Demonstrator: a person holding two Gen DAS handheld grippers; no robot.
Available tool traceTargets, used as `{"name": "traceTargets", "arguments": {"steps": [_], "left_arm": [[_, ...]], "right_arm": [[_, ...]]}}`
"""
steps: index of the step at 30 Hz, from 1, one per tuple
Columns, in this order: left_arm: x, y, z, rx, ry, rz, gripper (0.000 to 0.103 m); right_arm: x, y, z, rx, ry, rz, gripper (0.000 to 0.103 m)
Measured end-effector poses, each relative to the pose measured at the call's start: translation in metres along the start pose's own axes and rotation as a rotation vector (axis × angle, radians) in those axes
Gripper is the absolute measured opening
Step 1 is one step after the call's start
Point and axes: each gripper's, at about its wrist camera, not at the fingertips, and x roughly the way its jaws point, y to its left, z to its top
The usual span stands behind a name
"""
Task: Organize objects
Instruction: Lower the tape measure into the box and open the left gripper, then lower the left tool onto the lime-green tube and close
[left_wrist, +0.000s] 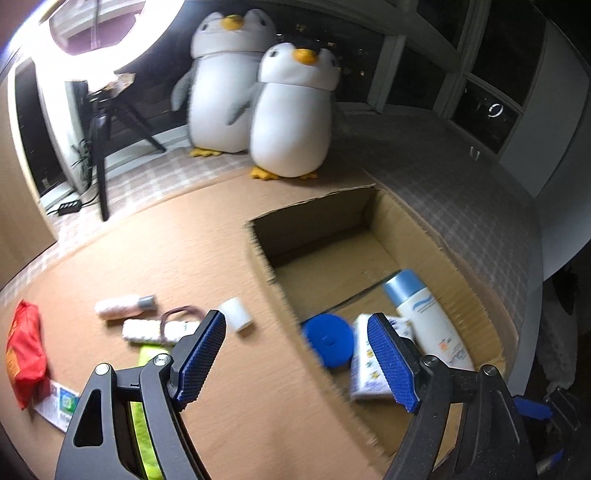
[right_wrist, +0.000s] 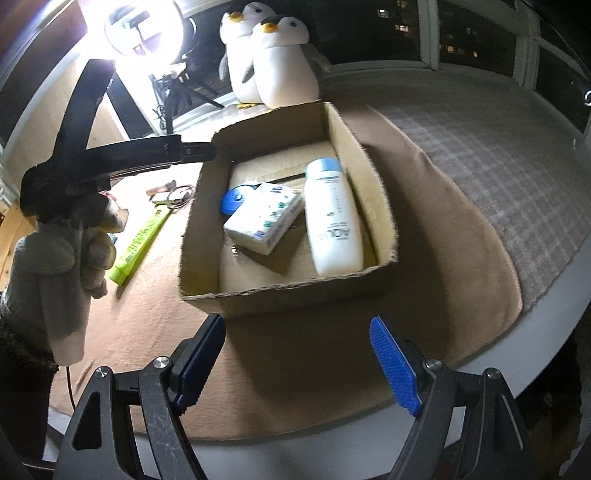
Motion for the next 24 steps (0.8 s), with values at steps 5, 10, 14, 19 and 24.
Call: {"name": "traceTargets", "arguments": {"steps": [5, 10, 14, 19, 24], "left_arm": [[-0.01, 0.04, -0.019, -0.045, 0.02, 0.05, 0.082], [-0.011, 0.086, -0.04, -0.113, 0.071, 0.073, 0.076], [-0.01, 0.112, -0.056, -0.162, 0.11, 0.072, 0.065], [-0.008, 0.134, -0.075, -0.205, 0.145, 0.067, 0.061], [-0.004, 0.154, -0.091, -0.267, 0.177, 0.044, 0.043]], "right_arm": [[0.003, 0.014, 0.002, -0.012, 0.007, 0.029, 0.077], [0.004, 0.031, 0.003, -0.024, 0.002, 0.052, 0.077], [0.003, 0.043, 0.004, -0.04, -0.001, 0.06, 0.077], [0.002, 0.059, 0.003, -0.063, -0.005, 0.073, 0.077], [0.001, 0.07, 0.001, -0.079, -0.006, 0.08, 0.077]]}}
